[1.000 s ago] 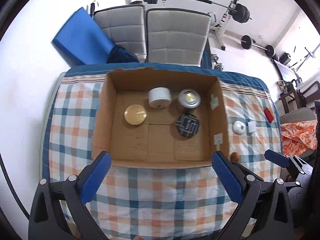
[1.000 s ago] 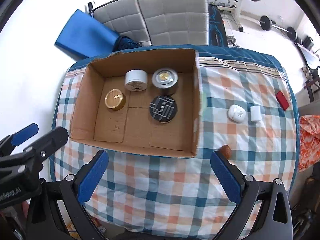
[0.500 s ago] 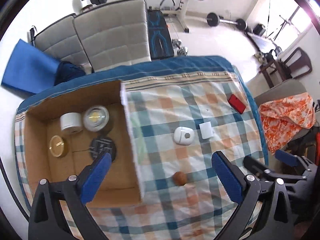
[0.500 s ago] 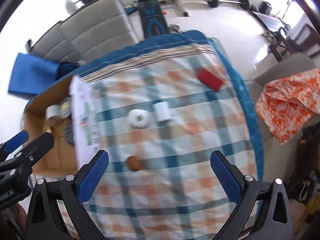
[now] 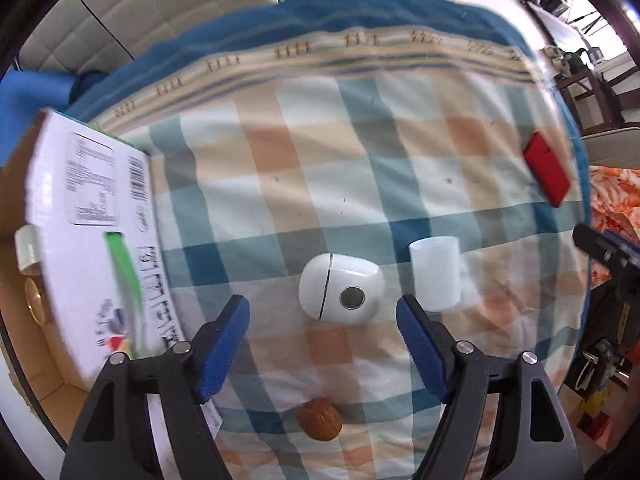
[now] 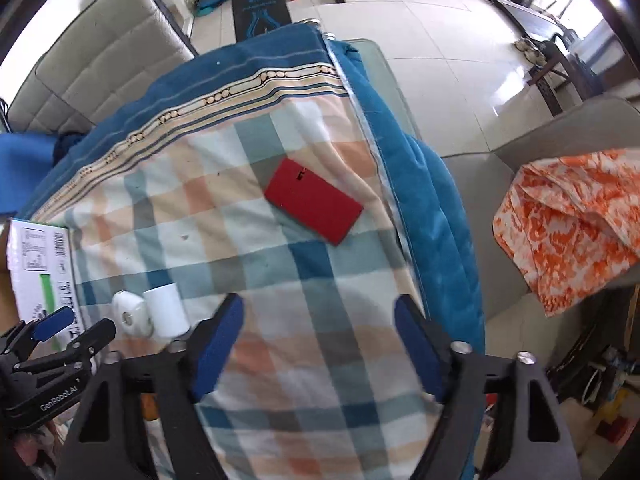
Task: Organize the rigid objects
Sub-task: 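Grasp the red case with the right tool while the left tool grasps the white egg-shaped item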
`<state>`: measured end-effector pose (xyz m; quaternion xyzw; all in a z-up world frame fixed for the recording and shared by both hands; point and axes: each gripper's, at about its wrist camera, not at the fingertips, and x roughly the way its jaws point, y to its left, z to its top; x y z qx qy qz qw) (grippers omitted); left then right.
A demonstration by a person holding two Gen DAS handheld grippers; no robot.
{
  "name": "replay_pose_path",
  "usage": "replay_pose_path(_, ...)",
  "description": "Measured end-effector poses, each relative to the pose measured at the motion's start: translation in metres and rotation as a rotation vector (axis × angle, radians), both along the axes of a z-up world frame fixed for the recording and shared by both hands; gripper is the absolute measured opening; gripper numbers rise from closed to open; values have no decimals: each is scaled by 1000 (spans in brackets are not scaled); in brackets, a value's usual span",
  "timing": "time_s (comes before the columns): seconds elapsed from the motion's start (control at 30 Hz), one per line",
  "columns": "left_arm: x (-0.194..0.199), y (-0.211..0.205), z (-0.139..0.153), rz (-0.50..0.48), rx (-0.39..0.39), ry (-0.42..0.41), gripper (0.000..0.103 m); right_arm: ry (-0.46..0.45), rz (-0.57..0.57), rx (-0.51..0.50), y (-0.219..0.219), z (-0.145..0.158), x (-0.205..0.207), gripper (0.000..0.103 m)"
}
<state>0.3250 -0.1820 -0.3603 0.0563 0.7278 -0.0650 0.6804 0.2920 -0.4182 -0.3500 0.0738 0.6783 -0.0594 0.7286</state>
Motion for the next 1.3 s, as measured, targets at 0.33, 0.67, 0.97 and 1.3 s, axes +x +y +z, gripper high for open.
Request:
replay_pose_path(0.33, 3, -7, -36, 38, -1, 66, 54, 41, 124, -75, 5, -56, 60, 73)
replay_pose_path(0.67, 12, -1, -23, 86, 9, 6, 54, 78, 86, -60, 3, -59, 54, 42)
replay_pose_path(0.97, 20, -9, -36, 62, 19, 25, 55, 216, -35, 195, -5, -73, 13, 39)
replay_pose_path(1.3, 35, -19, -46, 50, 12, 44, 54, 209, -139, 164, -2, -79, 24, 59)
